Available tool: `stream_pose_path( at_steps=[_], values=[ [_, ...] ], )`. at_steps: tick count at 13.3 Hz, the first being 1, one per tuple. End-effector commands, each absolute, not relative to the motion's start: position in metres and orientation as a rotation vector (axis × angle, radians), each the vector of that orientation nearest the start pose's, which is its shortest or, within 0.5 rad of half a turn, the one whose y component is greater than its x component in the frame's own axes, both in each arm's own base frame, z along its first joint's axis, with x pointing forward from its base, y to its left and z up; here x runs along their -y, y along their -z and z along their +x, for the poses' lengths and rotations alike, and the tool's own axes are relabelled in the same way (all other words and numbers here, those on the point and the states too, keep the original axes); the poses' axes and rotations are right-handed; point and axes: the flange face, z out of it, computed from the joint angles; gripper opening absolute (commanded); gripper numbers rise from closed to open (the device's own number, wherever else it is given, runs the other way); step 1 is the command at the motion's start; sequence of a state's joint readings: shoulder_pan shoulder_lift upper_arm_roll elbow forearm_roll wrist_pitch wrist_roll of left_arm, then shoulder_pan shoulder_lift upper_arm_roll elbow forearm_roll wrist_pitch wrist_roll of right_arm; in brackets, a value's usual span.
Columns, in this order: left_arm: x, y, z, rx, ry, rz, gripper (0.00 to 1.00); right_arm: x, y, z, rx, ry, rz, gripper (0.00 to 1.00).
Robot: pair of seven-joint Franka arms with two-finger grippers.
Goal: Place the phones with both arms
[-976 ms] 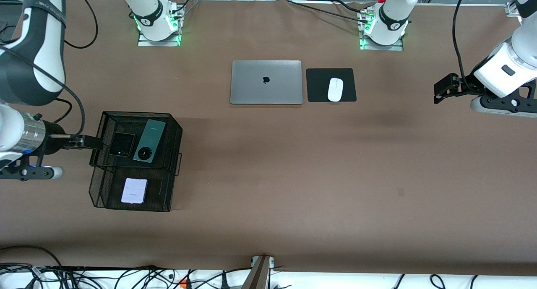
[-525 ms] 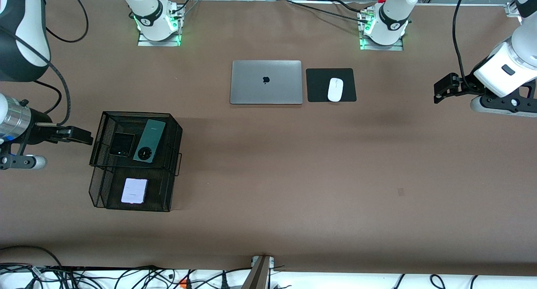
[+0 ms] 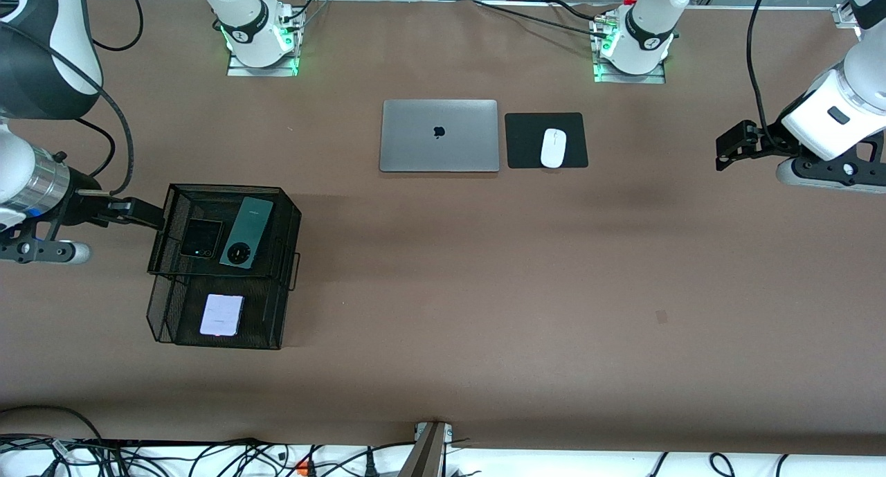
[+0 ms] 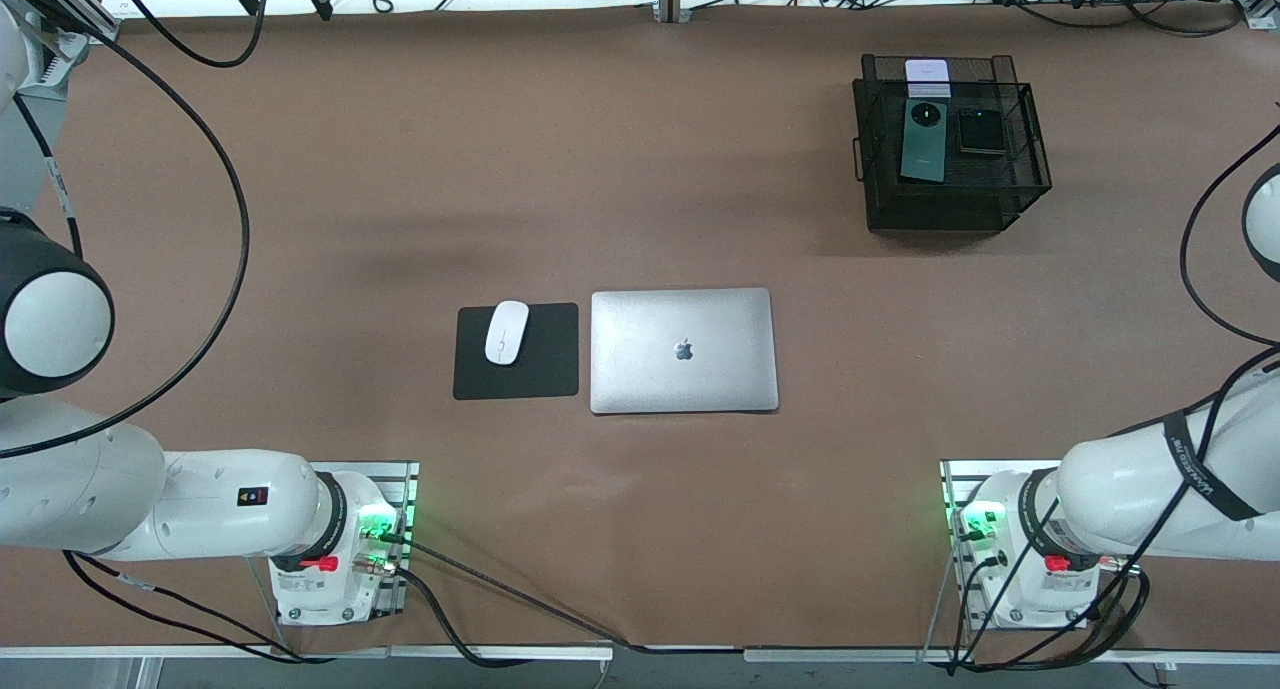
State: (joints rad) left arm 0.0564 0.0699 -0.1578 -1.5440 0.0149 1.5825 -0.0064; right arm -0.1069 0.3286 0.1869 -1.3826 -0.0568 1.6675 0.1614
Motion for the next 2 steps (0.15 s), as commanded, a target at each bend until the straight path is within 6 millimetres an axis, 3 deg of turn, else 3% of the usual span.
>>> stream_pose_path(
  at_steps=[1, 2],
  values=[
    [0.0514, -0.605, 0.5667, -0.163, -0.049, -3.108, 1.0, -0.0269, -0.5296, 0.6462, -0.175, -0.043, -3.149, 0.99],
    [0.0514, -0.605, 0.5667, -0.163, -0.049, -3.108, 1.0, -0.0258, -0.5288, 0.6475, -0.176, -0.043, -3.148, 0.99]
  ],
)
